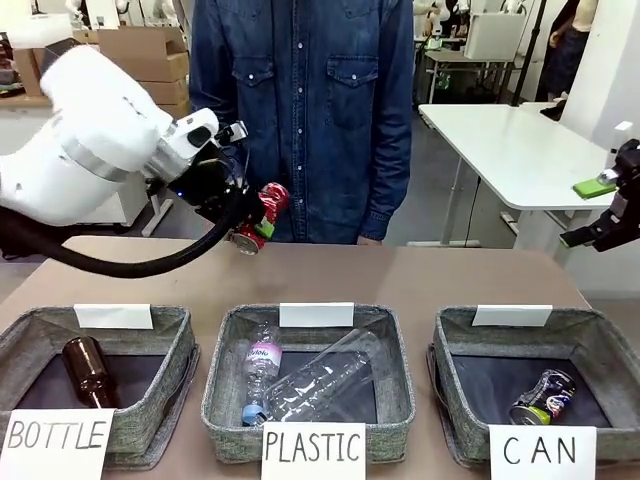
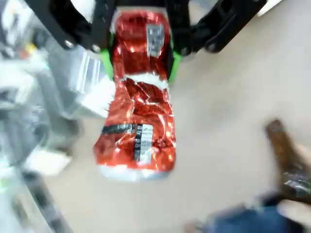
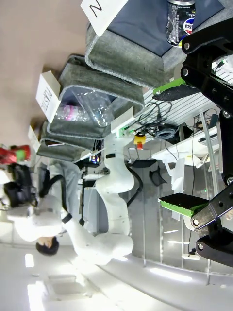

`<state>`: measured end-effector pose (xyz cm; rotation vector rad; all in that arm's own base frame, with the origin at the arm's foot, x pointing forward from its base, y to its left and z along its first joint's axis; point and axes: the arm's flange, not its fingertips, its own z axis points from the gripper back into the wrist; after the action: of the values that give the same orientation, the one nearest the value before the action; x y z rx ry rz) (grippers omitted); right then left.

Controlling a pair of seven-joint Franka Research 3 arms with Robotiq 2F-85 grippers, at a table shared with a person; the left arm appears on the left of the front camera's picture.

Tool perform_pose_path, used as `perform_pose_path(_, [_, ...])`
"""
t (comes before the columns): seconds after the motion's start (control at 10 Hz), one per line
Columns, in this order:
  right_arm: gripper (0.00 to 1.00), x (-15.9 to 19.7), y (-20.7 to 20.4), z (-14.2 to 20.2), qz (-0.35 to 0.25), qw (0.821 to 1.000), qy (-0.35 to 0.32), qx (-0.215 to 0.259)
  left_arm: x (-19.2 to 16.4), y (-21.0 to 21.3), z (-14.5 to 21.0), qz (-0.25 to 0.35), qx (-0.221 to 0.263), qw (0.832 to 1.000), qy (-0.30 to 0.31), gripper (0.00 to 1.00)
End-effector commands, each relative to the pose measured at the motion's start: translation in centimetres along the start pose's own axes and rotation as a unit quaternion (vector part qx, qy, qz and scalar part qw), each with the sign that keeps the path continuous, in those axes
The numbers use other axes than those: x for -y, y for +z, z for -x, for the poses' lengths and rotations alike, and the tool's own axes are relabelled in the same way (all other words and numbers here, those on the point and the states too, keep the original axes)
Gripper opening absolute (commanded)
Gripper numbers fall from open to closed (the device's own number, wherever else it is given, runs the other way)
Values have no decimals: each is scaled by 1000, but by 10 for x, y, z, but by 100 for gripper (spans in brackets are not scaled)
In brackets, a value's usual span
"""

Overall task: Sort the can waste into the basket.
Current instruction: Pick up the can waste from the table and place it in the right Fabric basket.

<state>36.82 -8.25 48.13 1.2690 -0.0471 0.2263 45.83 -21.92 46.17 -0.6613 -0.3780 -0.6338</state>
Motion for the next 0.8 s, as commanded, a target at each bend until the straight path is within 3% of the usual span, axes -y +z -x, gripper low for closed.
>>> perform_pose_path(0.0, [100, 1, 1, 0, 7, 1000, 11, 0, -13, 65, 66, 167, -48, 979, -107, 0])
perform_pose_path(0.2, [100, 1, 1, 0, 7, 1000, 11, 0, -19, 113, 121, 264, -2, 949, -171, 0])
perform_pose_path(0.4, [100, 1, 1, 0, 7, 1000, 11, 0, -54, 165, 170, 309, 84, 941, -108, 0])
perform_pose_path(0.6, [100, 1, 1, 0, 7, 1000, 11, 0, -117, 211, 207, 384, 188, 902, -62, 0])
perform_pose_path(0.7, [100, 1, 1, 0, 7, 1000, 11, 0, -73, 192, 211, 342, 136, 925, -98, 0])
